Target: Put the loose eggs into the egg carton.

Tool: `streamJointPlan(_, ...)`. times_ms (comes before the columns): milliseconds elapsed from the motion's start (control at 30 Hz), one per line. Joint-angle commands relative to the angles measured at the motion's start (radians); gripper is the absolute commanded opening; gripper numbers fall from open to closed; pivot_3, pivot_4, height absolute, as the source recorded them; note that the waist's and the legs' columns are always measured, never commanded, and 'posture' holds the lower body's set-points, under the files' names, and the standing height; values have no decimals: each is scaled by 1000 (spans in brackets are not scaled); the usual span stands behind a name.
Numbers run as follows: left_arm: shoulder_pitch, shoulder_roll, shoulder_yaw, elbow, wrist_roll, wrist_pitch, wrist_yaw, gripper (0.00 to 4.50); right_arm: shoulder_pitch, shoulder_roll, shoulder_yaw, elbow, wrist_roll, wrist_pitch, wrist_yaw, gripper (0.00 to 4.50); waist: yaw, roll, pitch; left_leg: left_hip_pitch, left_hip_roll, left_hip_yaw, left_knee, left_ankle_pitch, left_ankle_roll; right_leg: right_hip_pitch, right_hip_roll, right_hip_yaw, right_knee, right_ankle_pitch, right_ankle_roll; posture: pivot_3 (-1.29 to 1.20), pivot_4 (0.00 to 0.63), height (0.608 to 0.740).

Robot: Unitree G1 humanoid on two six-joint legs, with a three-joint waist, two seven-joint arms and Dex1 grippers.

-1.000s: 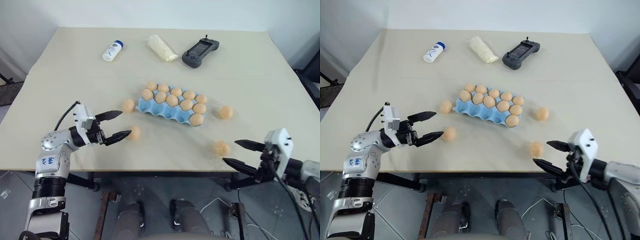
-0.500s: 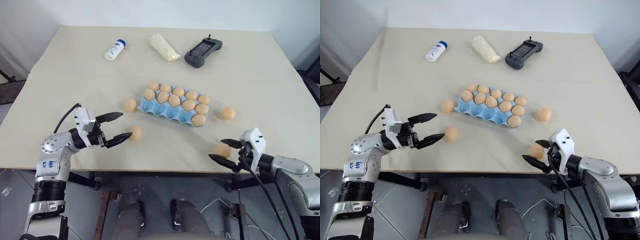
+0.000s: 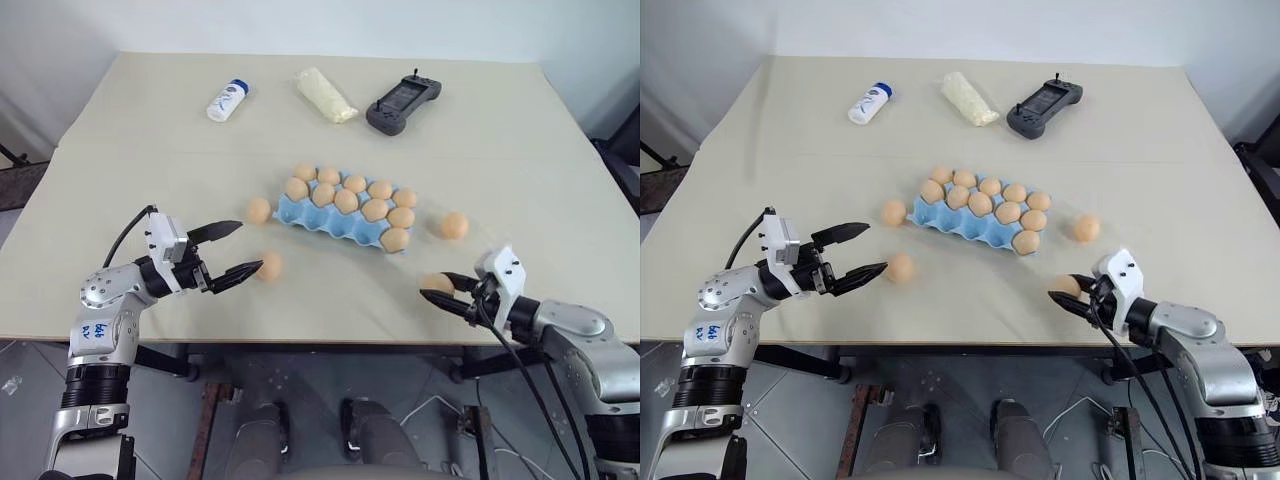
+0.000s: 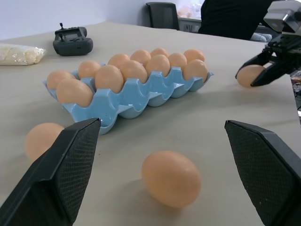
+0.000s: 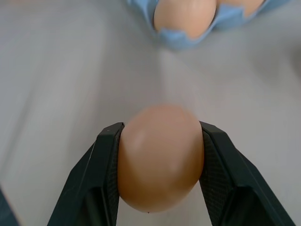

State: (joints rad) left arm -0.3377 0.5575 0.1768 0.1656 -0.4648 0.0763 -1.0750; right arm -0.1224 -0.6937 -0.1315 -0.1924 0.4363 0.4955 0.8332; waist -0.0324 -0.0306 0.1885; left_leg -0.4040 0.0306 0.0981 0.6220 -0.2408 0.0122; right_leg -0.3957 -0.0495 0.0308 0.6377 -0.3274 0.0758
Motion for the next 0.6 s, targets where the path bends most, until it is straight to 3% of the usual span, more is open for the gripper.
streamJointPlan(33,-1,0,13,-28,-16,-7,3,4500,-105,19,-36,-42,39,13,-38,1829,-2,0,0,0,0,0,0,0,0,0,0,0,1,0,0,0,150,740)
streamJointPlan(300,-19,-8,4,-18,-15,-11,-4,4500,-376,158,96,69,-47,23,-150,1822,-2,0,0,-1,0,0,0,0,-1,-1,0,0,0,0,0,0,150,740)
streamJointPlan(600,-32,-22,0,-26,-13,-12,1,4500,-487,270,227,283,-180,-116,-140,1822,1,0,0,-2,0,0,-1,2,3,-2,0,-1,-1,0,0,0,150,740)
